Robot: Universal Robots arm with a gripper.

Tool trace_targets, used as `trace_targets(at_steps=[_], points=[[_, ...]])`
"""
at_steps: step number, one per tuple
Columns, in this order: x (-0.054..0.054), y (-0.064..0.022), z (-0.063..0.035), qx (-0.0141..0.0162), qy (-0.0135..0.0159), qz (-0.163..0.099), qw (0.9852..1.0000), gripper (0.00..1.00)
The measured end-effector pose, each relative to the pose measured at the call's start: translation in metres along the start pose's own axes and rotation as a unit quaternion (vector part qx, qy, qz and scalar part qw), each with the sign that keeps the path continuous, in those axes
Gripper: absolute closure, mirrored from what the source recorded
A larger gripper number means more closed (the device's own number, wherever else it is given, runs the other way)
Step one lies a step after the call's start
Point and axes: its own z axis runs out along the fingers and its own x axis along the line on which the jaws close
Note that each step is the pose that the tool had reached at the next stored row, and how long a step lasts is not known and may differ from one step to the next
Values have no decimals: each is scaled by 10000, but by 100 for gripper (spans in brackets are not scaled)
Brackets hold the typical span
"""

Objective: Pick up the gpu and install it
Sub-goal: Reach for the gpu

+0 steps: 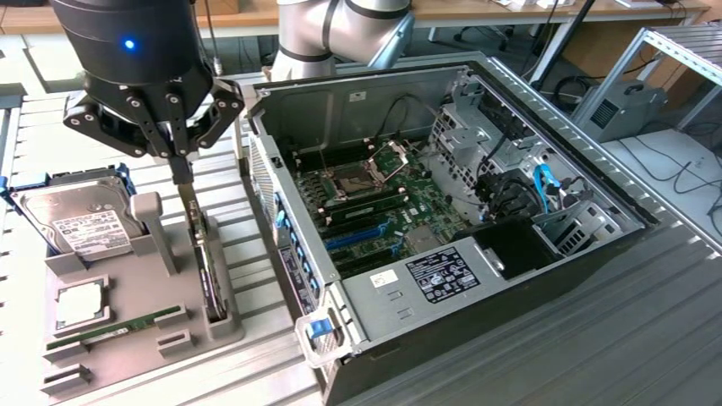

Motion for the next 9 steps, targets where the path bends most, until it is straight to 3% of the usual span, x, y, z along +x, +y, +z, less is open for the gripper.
trace_targets(at_steps=[9], points=[[-3,-47,-2,0,0,0,10000,89]])
